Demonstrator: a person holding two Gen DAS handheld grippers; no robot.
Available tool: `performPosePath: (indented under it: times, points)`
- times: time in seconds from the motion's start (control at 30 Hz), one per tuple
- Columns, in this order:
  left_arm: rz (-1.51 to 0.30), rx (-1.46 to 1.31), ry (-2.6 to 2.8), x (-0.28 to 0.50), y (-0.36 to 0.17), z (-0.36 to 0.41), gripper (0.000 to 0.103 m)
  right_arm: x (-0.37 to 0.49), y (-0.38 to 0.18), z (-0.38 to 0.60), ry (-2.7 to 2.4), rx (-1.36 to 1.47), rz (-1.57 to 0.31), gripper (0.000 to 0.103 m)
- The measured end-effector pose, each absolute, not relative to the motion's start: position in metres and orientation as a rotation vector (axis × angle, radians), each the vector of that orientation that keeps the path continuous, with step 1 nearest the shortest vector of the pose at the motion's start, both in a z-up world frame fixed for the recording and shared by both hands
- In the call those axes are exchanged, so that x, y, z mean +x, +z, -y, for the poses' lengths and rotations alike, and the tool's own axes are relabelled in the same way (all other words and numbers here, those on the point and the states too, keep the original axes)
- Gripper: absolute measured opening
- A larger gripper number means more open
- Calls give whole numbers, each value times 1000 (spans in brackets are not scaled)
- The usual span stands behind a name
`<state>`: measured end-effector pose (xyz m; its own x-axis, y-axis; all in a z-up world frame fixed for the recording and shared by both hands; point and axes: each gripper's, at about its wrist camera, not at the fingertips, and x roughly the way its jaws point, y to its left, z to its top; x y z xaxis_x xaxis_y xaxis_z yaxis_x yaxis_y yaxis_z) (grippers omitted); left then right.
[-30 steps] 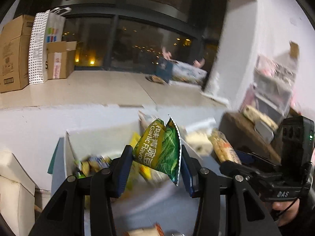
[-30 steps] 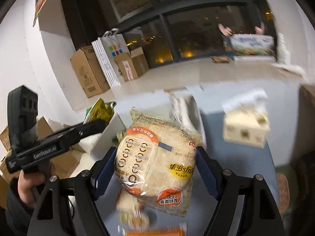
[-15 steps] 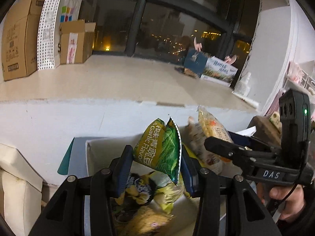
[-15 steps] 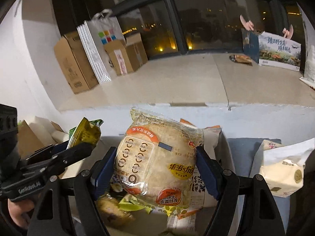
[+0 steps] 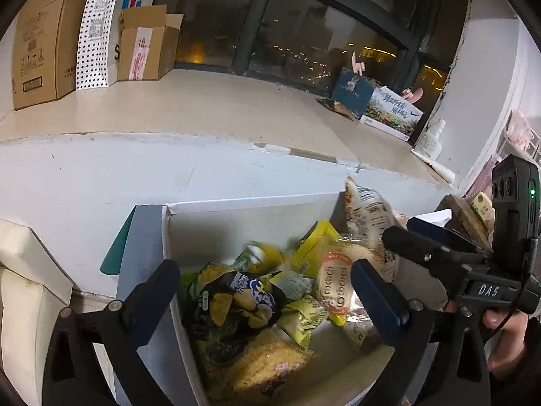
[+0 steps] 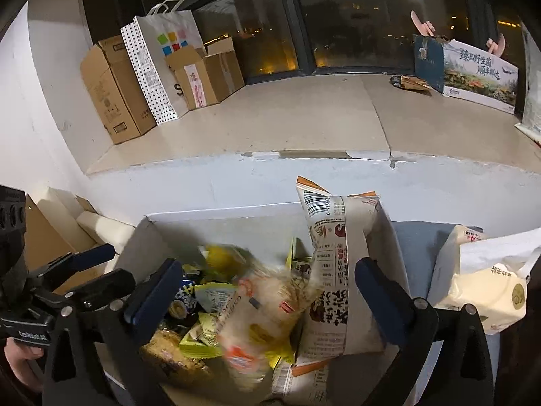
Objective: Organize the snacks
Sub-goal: 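Carry both snacks over the white box and release them inside, then move both tools back above the remaining snacks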
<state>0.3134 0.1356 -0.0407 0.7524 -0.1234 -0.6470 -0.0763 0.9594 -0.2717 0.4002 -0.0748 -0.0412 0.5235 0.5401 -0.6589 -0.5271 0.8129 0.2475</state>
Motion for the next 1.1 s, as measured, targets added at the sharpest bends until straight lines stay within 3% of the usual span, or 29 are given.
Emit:
performPosePath:
  times: [0.57, 0.8, 1.1]
  points:
    - [-516, -173, -102, 162, 21, -71, 103, 252, 19, 158, 781, 93, -550, 103]
    - [-547, -210, -133, 95, -5, -37, 103, 177, 4, 209, 769, 91, -518, 103]
    - [-651, -281, -144, 54, -52, -14, 103, 121, -57, 239, 695, 10, -622, 103]
